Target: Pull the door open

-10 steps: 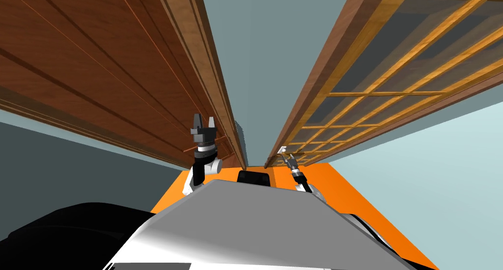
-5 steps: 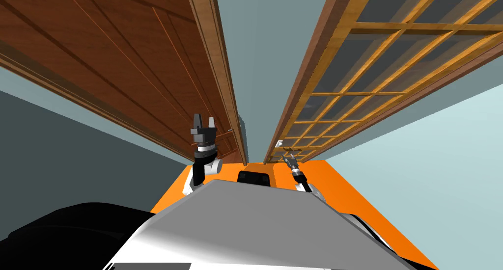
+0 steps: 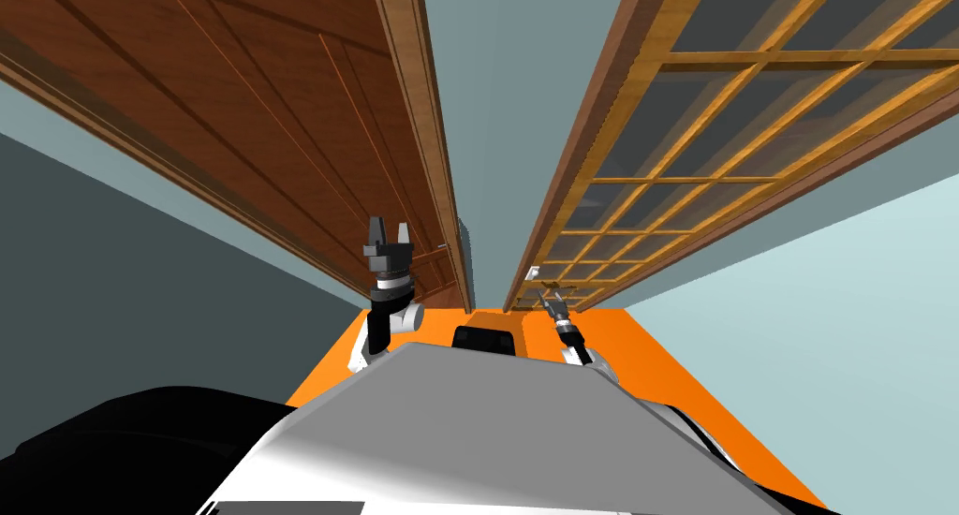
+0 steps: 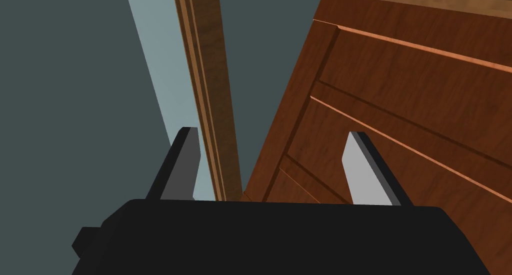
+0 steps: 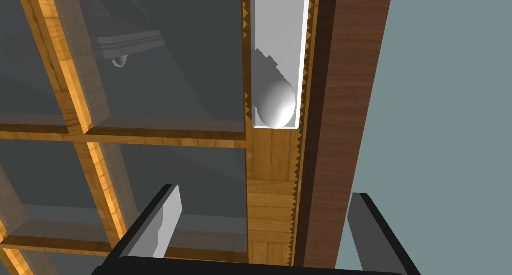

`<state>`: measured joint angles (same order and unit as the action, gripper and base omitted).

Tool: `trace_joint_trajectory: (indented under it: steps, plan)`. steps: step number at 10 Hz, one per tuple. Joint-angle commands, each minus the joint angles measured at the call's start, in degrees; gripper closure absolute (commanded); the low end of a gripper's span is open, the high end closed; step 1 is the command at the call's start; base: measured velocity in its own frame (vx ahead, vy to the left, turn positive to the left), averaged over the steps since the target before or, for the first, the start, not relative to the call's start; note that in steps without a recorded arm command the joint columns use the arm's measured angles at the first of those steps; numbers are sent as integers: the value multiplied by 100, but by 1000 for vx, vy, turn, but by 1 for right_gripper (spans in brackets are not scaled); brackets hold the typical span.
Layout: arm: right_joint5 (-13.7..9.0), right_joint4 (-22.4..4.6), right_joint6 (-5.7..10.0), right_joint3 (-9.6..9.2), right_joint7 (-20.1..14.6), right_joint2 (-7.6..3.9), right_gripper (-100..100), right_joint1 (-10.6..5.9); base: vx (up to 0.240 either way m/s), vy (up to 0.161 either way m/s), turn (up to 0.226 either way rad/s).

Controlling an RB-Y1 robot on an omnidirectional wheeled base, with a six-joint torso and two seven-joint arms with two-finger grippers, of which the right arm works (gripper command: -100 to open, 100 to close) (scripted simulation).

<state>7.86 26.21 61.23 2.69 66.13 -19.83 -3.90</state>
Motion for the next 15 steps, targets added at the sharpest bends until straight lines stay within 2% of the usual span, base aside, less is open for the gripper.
trace_joint_trajectory:
  steps: [1, 4, 8, 9, 10, 15]
  plan:
    - [129, -70, -21, 183, -6, 49, -100, -63, 115, -6, 92]
    - [252, -112, -47, 350, -11, 103, -100, -116, 179, -11, 65]
    - [313, -128, -58, 420, -13, 138, -100, -147, 164, 10, 28]
    - [319, -151, -42, 397, -14, 146, -100, -91, 40, -2, -22]
    - [319, -151, -42, 397, -14, 146, 100, -91, -26, 8, 11]
    - [319, -151, -42, 397, -14, 146, 100, -91, -5, -1, 1]
